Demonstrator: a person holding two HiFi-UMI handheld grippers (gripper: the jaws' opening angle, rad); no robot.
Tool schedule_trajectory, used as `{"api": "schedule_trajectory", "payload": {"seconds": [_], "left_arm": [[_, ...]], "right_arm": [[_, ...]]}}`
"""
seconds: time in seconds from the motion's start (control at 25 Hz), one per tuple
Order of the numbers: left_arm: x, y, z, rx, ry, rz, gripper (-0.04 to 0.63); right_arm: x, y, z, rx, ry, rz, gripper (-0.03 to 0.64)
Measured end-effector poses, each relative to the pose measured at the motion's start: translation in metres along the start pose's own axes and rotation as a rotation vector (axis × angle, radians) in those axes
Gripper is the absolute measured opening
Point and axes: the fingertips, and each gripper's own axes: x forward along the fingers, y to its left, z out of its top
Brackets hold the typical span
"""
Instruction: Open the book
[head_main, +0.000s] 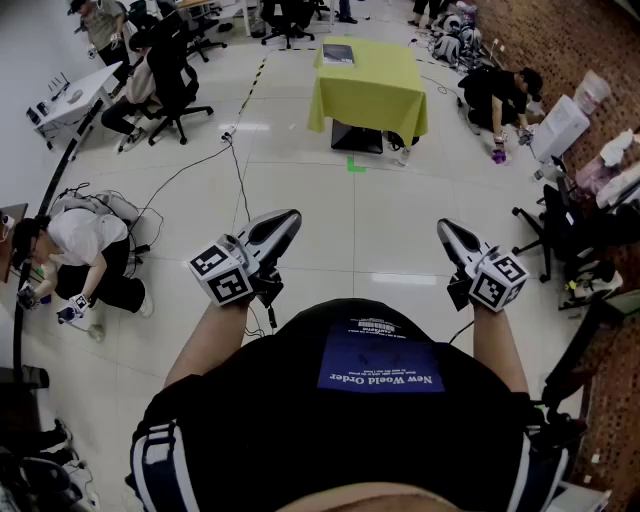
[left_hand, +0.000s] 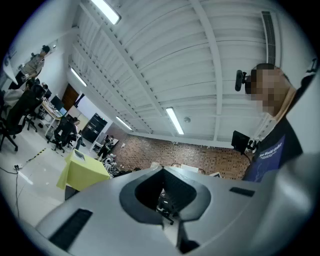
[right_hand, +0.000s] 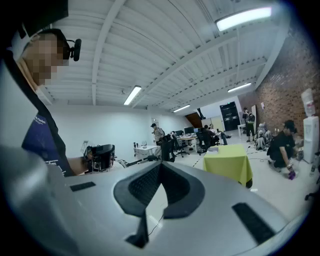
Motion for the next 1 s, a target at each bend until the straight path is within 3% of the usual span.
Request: {"api": "schedule_trajectory", "payload": {"seconds": [0.28,0.48,0.64,0.88,1.0], "left_arm": [[-0.010,0.040,0.004,-0.022,0.012,0.014,0.003],[0.015,0.069,0.004,-0.012,0.023,0.059,0.003],[0.060,0.092,0.013,0.027,0.022,0.110,0.003],[0.148,0.122,0.030,0.047,-0.033,0.173,0.003],[0.193,0.137,0.031,0.059,-0.055,0.187,0.003]], "right_arm": [[0.043,-0.003,-0.010,0.007,0.025,0.007,-0.012],[0.073,-0.036,-0.010,0.015,0.034,0.060,-0.012],[0.097,-0.080,0.008,0.001,0.015,0.136,-0.013],[0.130,-0.156,0.044,-0.134,0.041,0.262,-0.013],[0.142,-0.202,0.058,-0.149,0.028,0.291,-0.012]]}}
